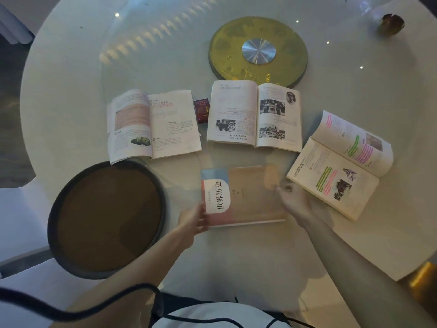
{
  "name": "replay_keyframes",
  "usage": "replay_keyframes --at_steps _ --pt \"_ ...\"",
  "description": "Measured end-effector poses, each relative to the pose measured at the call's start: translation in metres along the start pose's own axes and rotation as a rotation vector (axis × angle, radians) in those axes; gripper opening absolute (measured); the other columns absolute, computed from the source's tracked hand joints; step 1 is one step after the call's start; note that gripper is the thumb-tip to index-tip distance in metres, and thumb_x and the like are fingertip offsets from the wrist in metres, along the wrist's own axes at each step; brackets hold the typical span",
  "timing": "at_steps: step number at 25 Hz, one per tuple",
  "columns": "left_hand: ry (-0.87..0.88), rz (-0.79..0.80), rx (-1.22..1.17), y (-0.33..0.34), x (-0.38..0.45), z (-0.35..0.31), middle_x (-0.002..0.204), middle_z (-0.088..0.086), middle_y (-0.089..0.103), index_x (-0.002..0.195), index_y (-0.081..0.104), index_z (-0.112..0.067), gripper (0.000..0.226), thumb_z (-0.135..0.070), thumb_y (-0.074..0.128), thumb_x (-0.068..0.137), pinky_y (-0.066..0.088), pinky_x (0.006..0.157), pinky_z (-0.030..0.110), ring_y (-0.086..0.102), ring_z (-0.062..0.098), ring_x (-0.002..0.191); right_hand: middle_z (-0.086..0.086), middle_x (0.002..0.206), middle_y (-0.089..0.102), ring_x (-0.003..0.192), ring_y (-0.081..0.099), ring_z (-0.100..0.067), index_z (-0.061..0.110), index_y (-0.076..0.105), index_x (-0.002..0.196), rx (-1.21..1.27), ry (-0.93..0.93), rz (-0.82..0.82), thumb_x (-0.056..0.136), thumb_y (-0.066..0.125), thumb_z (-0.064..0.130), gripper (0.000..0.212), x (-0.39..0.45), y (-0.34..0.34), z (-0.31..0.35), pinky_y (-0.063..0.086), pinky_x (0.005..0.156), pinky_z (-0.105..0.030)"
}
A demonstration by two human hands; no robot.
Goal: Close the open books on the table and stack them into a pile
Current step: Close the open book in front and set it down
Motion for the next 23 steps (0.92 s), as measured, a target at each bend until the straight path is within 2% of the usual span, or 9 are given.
replay_keyframes --at_steps 2,4,7,8,10,14,19,21,23 --pt "-0.043 0.017 0.102 0.003 -0.006 0.016 0.083 0.011 0.064 0.097 0.063 -0.005 0.023 -0.027 0.058 0.097 0.056 0.058 0.032 0.065 0.024 0.067 -0.015 0.124 0.065 0.114 0.062 -0.035 0.007 0.063 0.129 -0.318 -0.223 -0.08 0.095 0.061 0.028 0.04 0.004 0.005 0.016 0.05 0.094 -0.043" --pt "-0.105 0.074 0.17 0.007 -0.015 0.029 0.085 0.013 0.063 0.093 0.062 -0.005 0.021 -0.026 0.059 0.096 0.058 0.054 0.03 0.065 0.024 0.062 -0.016 0.145 0.054 0.133 0.051 -0.036 0.008 0.056 0.141 -0.514 -0.478 -0.039 0.096 0.06 0.017 0.047 0.01 0.017 0.033 0.042 0.108 -0.042" --pt "-0.166 0.195 0.176 0.018 -0.023 0.04 0.103 0.016 0.068 0.106 0.062 -0.006 0.022 -0.026 0.058 0.097 0.062 0.069 0.035 0.069 0.027 0.079 -0.012 0.165 0.035 0.153 0.029 -0.032 0.014 0.036 0.157 -0.804 -0.665 0.098 0.098 0.055 0.018 0.062 0.023 0.034 0.048 0.022 0.125 -0.046" --pt "-0.158 0.212 0.15 0.022 -0.023 0.042 0.112 0.017 0.067 0.113 0.062 -0.006 0.025 -0.026 0.059 0.098 0.062 0.077 0.038 0.07 0.028 0.087 -0.009 0.167 0.032 0.155 0.024 -0.03 0.016 0.032 0.159 -0.864 -0.65 0.127 0.099 0.052 0.021 0.063 0.028 0.038 0.047 0.018 0.126 -0.05" --pt "-0.135 0.21 0.064 0.029 -0.023 0.043 0.117 0.016 0.063 0.119 0.06 -0.006 0.028 -0.024 0.061 0.097 0.06 0.087 0.041 0.069 0.03 0.097 -0.007 0.163 0.037 0.152 0.029 -0.029 0.018 0.037 0.155 -0.934 -0.591 0.129 0.099 0.05 0.025 0.058 0.032 0.04 0.042 0.02 0.123 -0.054" --pt "-0.074 0.099 -0.177 0.029 -0.016 0.042 0.116 0.019 0.065 0.126 0.055 -0.002 0.038 -0.02 0.066 0.095 0.061 0.08 0.04 0.07 0.031 0.099 -0.012 0.136 0.056 0.129 0.049 -0.033 0.011 0.056 0.125 -0.902 -0.56 0.005 0.097 0.053 0.024 0.031 0.021 0.03 0.033 0.035 0.108 -0.047" --pt "0.104 0.027 -0.097 0.022 -0.006 0.014 0.112 0.013 0.069 0.127 0.057 -0.006 0.039 -0.022 0.068 0.093 0.058 0.085 0.037 0.069 0.027 0.101 -0.016 0.123 0.057 0.116 0.055 -0.038 0.007 0.053 0.117 -0.66 -0.427 -0.002 0.096 0.059 0.016 0.023 -0.01 0.018 0.005 0.048 0.087 -0.046" --pt "0.169 0.03 -0.046 0.025 -0.007 -0.001 0.113 0.008 0.069 0.116 0.064 -0.012 0.026 -0.022 0.069 0.093 0.054 0.091 0.039 0.066 0.021 0.099 -0.017 0.121 0.06 0.113 0.058 -0.039 0.008 0.052 0.113 -0.557 -0.328 0.002 0.094 0.063 0.016 0.023 -0.023 0.022 -0.005 0.049 0.084 -0.045" --pt "0.234 0.054 0.014 0.032 -0.01 -0.017 0.105 -0.003 0.069 0.107 0.062 -0.021 0.012 -0.02 0.065 0.095 0.051 0.092 0.038 0.063 0.011 0.092 -0.017 0.118 0.061 0.112 0.059 -0.039 0.006 0.054 0.115 -0.445 -0.236 -0.008 0.095 0.064 0.017 0.025 -0.033 0.027 -0.012 0.046 0.082 -0.042"
Point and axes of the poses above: each hand's wrist, its own x-axis towards the middle knuckle, its own y-axis out of the palm, z = x × y, the point moved 1 cm from there along x, towards the middle knuckle
